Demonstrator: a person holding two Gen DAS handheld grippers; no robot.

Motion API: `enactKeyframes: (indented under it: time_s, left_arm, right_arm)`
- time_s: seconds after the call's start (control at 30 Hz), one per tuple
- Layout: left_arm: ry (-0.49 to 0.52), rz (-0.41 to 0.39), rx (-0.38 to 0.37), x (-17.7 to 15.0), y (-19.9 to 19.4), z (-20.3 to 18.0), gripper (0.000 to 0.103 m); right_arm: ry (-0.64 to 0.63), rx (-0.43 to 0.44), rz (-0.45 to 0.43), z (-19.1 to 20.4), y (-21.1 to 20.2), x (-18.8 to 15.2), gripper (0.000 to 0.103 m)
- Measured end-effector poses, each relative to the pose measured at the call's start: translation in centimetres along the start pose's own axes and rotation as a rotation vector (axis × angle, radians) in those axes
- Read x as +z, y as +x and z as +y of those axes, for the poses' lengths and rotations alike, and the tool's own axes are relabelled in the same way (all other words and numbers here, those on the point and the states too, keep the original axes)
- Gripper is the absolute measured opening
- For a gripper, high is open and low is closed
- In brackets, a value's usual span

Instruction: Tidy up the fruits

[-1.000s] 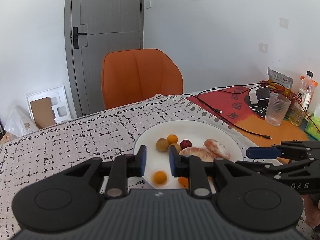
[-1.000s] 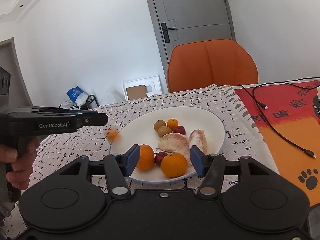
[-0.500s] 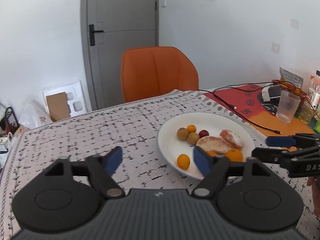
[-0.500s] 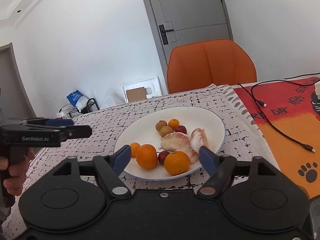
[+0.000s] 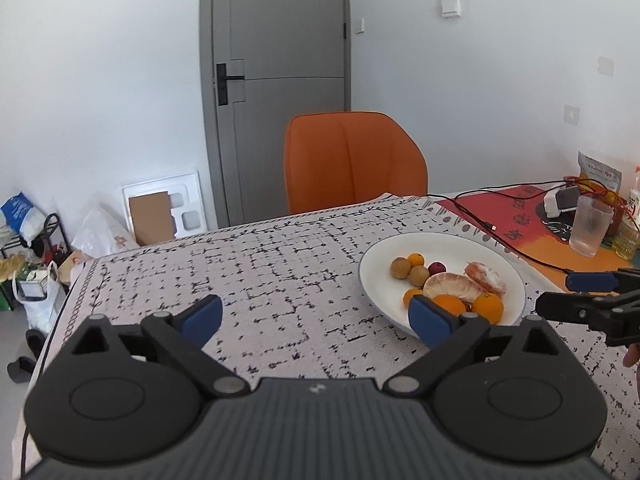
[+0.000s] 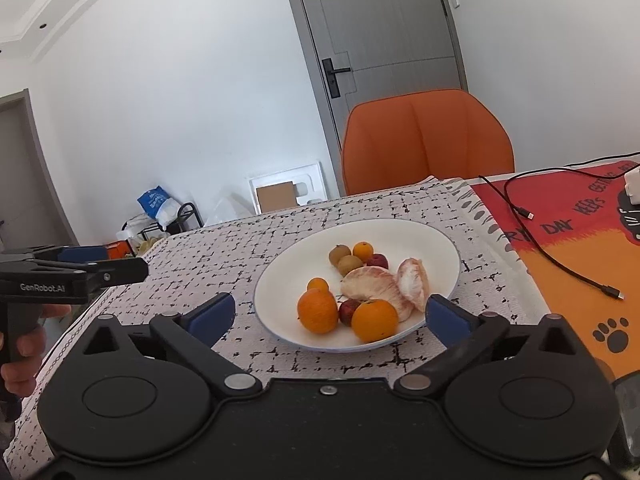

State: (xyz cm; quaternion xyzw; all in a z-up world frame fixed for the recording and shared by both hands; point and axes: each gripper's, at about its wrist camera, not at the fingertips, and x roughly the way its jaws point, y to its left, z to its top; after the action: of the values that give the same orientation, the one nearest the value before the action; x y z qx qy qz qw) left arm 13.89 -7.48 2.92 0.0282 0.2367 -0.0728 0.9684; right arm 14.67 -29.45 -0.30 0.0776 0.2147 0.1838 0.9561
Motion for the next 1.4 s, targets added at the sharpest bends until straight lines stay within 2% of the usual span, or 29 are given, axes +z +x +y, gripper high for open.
enactKeyframes:
  time_s: [0.47,0.7,0.9,1.07,1.4]
  left_arm:
    - [-0.075,-0.011,0.034,-1.5,-4.8,1.8,0.103]
    - [-0.077,0.004,0.064,-2.5,-6.8,2.4,0.103]
    - [-0.095,-0.002,0.073,-3.5,-8.5,2.7,0.103]
    - [-0.112,0.017,0.064,-4.1,-9.3,2.9,0.103]
    - [-0.142,0.042,0.103,-5.3,-10.7,3.3,0.103]
  right_arm:
    - [-0.042,-0.007,0.007,4.1,-2.4,-0.3,0.103]
    - [-0.061,-0.02,-0.04,6.0,-3.7,-0.4,0.103]
    - [-0.085,-0.022,-0.034,7.4,-4.3,-0.8,0.103]
    - [-0.115,0.003,-0.018,8.1,-5.0,-1.2,0.103]
    - [-0.092,0.03,0.001,8.2,-6.0,-2.2,0.103]
